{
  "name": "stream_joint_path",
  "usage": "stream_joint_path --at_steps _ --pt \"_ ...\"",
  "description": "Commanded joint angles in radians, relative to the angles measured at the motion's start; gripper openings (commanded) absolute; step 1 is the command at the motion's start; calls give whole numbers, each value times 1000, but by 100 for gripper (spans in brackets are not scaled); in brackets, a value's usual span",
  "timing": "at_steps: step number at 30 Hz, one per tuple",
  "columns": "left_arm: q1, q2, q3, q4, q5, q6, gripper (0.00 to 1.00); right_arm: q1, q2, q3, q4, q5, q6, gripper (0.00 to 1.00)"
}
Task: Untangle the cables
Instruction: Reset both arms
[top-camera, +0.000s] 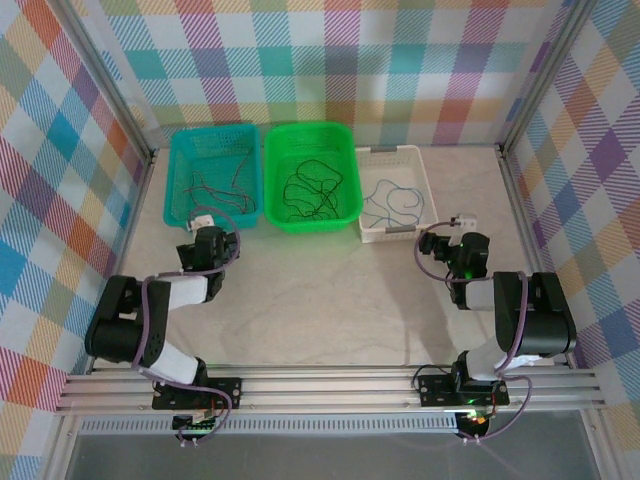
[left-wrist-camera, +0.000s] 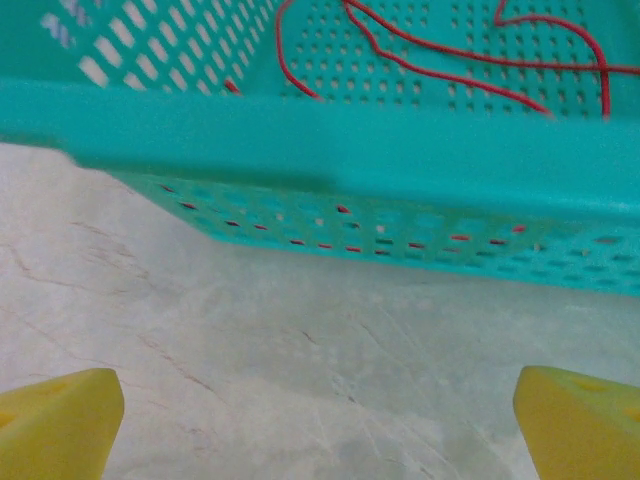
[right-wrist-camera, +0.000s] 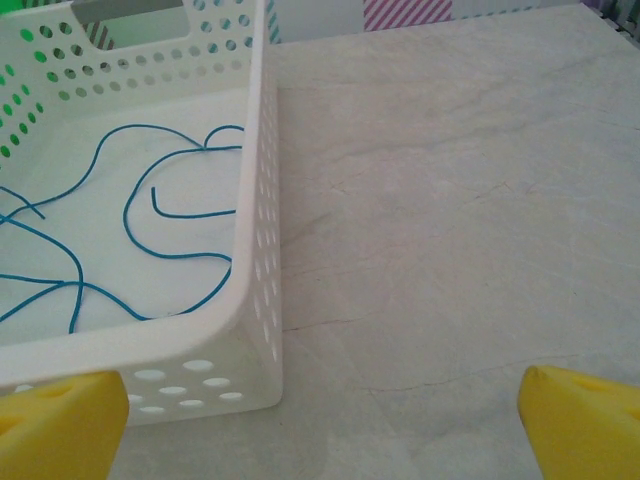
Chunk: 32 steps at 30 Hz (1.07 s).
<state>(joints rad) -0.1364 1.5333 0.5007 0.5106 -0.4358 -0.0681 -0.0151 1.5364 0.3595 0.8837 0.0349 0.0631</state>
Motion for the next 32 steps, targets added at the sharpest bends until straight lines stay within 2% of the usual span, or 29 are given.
stream_joint_path --at_steps 1,2,3,4,5,6,7,32 --pt "18 -7 -20 170 88 49 100 9 -4 24 -1 -15 -20 100" --pt "25 0 -68 253 156 66 100 9 -4 24 0 -14 -21 100" --pt "19 61 -114 423 174 104 100 10 -4 24 -1 -13 -21 100" --pt "16 37 -93 304 171 89 100 10 -4 24 0 -12 -22 100" --pt "27 30 -81 287 187 78 100 10 -5 24 -1 -12 -22 100" --pt "30 48 -96 359 185 81 100 10 -4 24 0 -13 -22 100" --pt "32 29 -83 295 192 72 100 10 -5 24 -1 -12 -21 100" --pt "35 30 -97 325 195 77 100 18 -4 35 -22 -5 -31 100"
